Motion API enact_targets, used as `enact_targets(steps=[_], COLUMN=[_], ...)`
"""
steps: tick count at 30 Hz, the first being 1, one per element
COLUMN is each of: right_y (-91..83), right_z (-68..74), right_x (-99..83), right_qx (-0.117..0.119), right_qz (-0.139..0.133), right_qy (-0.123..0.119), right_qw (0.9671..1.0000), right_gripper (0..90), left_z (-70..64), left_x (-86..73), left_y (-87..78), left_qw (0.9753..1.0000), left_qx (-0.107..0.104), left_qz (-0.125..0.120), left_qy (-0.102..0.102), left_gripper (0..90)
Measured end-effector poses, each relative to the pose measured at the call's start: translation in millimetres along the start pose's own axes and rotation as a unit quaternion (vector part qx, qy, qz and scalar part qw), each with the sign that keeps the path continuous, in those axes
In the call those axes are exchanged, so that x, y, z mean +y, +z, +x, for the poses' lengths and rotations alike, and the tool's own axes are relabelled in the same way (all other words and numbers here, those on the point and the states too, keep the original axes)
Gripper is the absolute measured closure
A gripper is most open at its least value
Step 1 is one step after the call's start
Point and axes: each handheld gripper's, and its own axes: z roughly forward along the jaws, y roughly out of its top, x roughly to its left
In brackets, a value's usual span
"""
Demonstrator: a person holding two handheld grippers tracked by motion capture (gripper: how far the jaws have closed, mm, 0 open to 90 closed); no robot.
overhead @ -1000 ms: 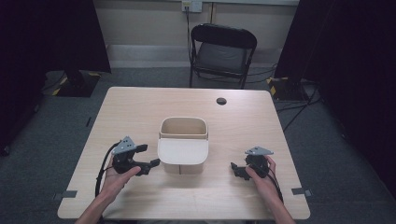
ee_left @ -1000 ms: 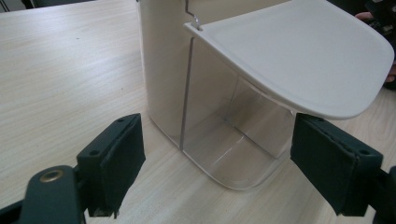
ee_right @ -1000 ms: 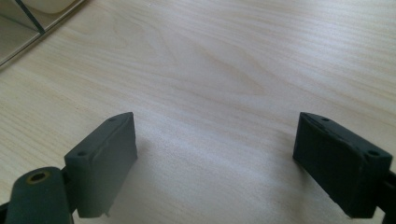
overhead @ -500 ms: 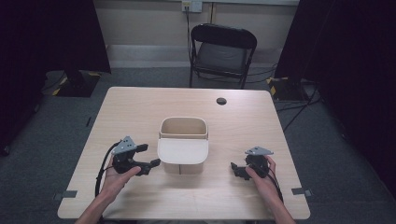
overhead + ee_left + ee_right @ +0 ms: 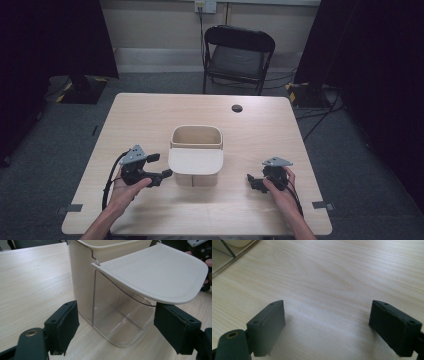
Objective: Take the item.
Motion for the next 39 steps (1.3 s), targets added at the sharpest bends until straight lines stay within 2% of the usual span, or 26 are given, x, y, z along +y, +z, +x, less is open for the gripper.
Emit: enact_targets(steps=[12, 23, 26, 29, 39], right_y=[0.0, 0.0, 0.0, 0.0, 0.1], right_z=[0.0, 0.0, 0.0, -0.1, -0.1], right_x=[0.0, 0.0, 0.0, 0.0, 0.0], right_qx=[0.000, 0.000, 0.000, 0.000, 0.000], right_qz=[0.000, 0.000, 0.000, 0.000, 0.000], right_qy=[0.000, 0.000, 0.000, -0.001, -0.001], right_qw=[1.0000, 1.0000, 1.0000, 1.0000, 1.0000], right_gripper=[12.8, 12.8, 12.8, 12.8, 12.8], left_z=[-3.1, -4.9, -6.6, -9.3, -11.0], left_x=[3.8, 8.2, 11.5, 14.3, 20.6], left_y=[0.2, 0.2, 2.7, 5.1, 4.1], left_qw=[1.0000, 0.9999, 0.9999, 0.9997, 0.9995], left_qx=[0.001, 0.005, -0.005, -0.009, -0.008], left_qz=[-0.004, -0.007, -0.008, -0.011, -0.024], left_qy=[0.002, 0.015, 0.013, 0.022, 0.019], left_gripper=[20.8, 20.6, 20.7, 20.9, 21.5])
